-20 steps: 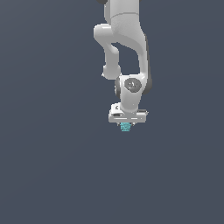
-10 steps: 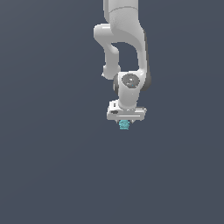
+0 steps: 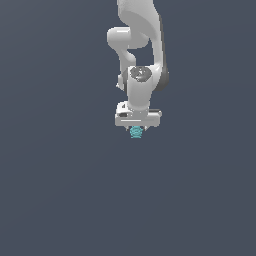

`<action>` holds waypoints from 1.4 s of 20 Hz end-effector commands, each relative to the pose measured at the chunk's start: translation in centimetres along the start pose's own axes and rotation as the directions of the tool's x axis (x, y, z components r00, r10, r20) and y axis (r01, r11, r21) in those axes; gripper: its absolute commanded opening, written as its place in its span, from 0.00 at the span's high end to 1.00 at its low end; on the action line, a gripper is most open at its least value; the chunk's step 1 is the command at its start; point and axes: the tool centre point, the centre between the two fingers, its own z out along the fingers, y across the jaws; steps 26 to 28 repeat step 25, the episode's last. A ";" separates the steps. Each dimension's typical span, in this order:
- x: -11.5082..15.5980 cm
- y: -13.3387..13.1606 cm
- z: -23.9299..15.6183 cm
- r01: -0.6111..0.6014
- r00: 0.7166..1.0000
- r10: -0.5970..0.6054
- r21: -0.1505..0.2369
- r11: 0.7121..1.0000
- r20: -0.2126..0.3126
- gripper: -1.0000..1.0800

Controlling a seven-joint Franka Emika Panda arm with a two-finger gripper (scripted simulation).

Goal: Pick up the object and move it to a goal position.

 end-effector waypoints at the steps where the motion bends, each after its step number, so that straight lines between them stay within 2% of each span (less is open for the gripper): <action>1: -0.8 1.1 -1.9 0.000 1.000 0.000 0.000 1.000 -0.001 1.00; 16: -4.9 7.1 -11.8 0.000 1.000 0.000 0.002 1.000 0.001 1.00; 28: -5.6 8.3 -13.8 0.000 1.000 0.000 0.000 1.000 0.001 1.00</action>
